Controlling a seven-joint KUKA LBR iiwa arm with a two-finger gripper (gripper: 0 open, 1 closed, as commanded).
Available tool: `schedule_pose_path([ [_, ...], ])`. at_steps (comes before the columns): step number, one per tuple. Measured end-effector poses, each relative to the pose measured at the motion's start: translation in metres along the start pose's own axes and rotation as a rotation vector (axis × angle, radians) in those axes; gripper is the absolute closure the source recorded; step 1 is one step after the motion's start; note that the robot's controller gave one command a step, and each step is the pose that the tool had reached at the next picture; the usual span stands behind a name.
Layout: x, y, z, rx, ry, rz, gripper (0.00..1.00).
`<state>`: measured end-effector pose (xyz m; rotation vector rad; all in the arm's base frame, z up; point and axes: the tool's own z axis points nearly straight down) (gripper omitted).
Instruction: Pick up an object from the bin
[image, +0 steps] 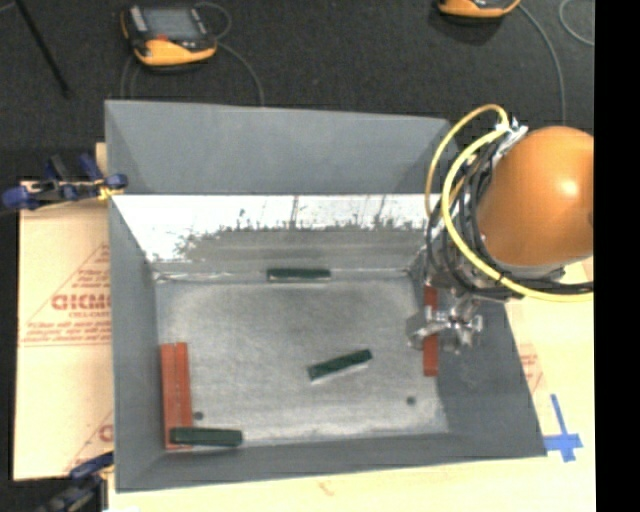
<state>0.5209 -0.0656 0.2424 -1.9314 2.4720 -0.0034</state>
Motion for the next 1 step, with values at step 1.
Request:
schedule_pose_path([
  [1,-0.0002,0.0006,0.0008,-0.002,0.000,0.000,1.00],
])
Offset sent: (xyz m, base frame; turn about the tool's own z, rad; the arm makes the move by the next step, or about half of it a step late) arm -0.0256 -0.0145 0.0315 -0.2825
